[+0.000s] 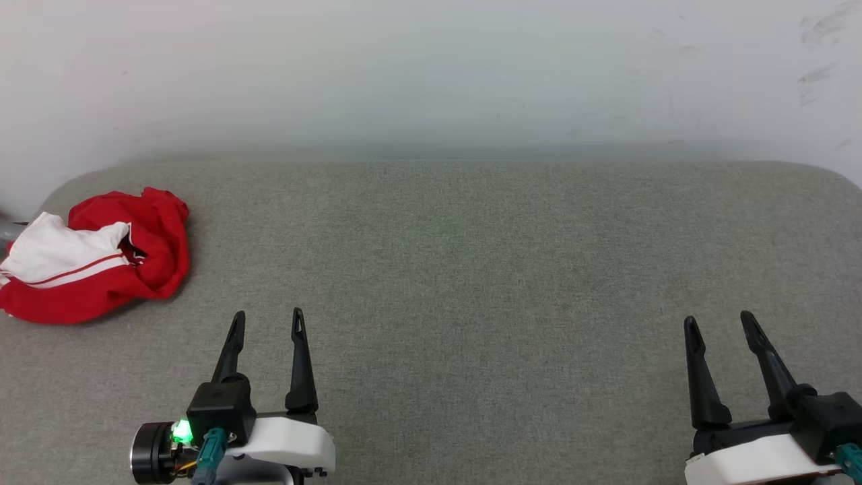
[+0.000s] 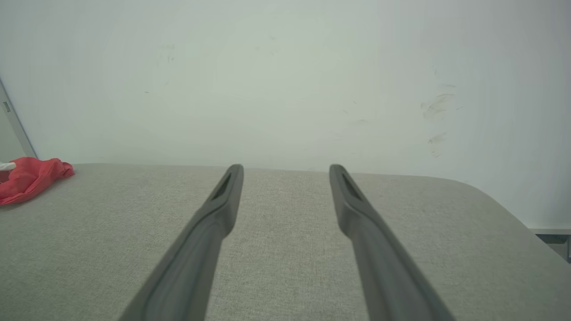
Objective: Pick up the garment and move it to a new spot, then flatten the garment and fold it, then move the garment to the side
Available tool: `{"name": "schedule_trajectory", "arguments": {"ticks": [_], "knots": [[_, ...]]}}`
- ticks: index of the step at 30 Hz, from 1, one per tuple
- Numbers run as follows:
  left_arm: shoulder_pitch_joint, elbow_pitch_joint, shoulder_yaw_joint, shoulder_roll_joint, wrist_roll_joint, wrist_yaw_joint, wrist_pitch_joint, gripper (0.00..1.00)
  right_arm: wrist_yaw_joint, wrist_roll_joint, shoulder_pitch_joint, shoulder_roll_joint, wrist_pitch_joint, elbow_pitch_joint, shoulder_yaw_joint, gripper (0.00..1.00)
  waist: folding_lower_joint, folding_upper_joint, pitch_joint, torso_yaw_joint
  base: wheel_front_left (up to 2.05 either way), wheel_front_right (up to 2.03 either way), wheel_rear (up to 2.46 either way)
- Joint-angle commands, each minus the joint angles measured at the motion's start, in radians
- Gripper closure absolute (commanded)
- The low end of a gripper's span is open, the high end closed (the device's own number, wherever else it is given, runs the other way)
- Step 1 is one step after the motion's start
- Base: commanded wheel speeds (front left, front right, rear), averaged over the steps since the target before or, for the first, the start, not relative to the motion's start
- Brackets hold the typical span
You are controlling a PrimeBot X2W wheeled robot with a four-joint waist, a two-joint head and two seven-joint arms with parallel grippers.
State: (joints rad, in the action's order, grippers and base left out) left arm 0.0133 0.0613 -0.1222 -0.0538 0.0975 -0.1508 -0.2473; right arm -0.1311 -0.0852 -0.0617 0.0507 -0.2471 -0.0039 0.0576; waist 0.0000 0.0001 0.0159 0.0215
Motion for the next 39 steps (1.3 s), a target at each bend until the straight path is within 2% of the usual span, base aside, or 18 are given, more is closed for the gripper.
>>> {"name": "schedule_trajectory", "arguments": {"ticks": [1,8,16,22,39], "knots": [[-0.009,-0.001,0.0,-0.001,-0.017,-0.002,-0.008,0.0,0.001,0.016,-0.007,-0.001,-0.009,-0.01,0.002,0.0,0.0,-0.0001,0.0,0.0,0.0,0.0,0.0],[-0.013,0.003,0.009,0.002,-0.038,0.011,-0.02,0.0,0.001,0.037,-0.015,-0.001,-0.021,-0.013,0.002,0.0,0.0,-0.0001,0.002,0.002,0.0,0.0,0.0],[-0.015,0.014,0.025,0.004,0.001,0.031,-0.021,0.0,0.001,-0.02,-0.013,-0.001,-0.02,-0.004,0.002,0.0,0.0,-0.0001,0.002,0.003,0.0,0.0,0.0],[-0.016,0.019,0.031,0.004,0.039,0.033,-0.02,0.0,0.001,-0.045,-0.012,-0.001,-0.019,0.002,0.002,0.0,0.0,-0.0001,0.003,0.003,0.0,0.0,0.0],[-0.003,0.029,0.028,0.004,0.04,0.034,-0.019,0.0,0.001,-0.057,-0.011,-0.001,-0.019,0.011,-0.004,0.0,0.0,-0.0001,0.008,0.023,0.0,0.0,0.0]]}}
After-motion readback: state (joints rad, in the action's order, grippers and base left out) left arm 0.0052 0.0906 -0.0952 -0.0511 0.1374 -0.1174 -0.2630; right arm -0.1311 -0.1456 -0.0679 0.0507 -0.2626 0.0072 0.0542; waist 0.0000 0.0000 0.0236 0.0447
